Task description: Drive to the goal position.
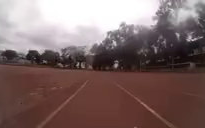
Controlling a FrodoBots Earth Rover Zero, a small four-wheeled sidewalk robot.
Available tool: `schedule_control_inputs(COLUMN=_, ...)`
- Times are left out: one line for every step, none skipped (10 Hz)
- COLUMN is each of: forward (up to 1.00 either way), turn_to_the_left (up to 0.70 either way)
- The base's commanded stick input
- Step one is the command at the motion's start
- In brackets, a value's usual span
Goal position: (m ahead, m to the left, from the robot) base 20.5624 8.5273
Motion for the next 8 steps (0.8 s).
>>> schedule_control_inputs(forward=1.00, turn_to_the_left=0.00)
schedule_control_inputs(forward=1.00, turn_to_the_left=0.00)
schedule_control_inputs(forward=1.00, turn_to_the_left=0.00)
schedule_control_inputs(forward=1.00, turn_to_the_left=0.00)
schedule_control_inputs(forward=1.00, turn_to_the_left=0.00)
schedule_control_inputs(forward=1.00, turn_to_the_left=0.00)
schedule_control_inputs(forward=1.00, turn_to_the_left=0.00)
schedule_control_inputs(forward=1.00, turn_to_the_left=0.00)
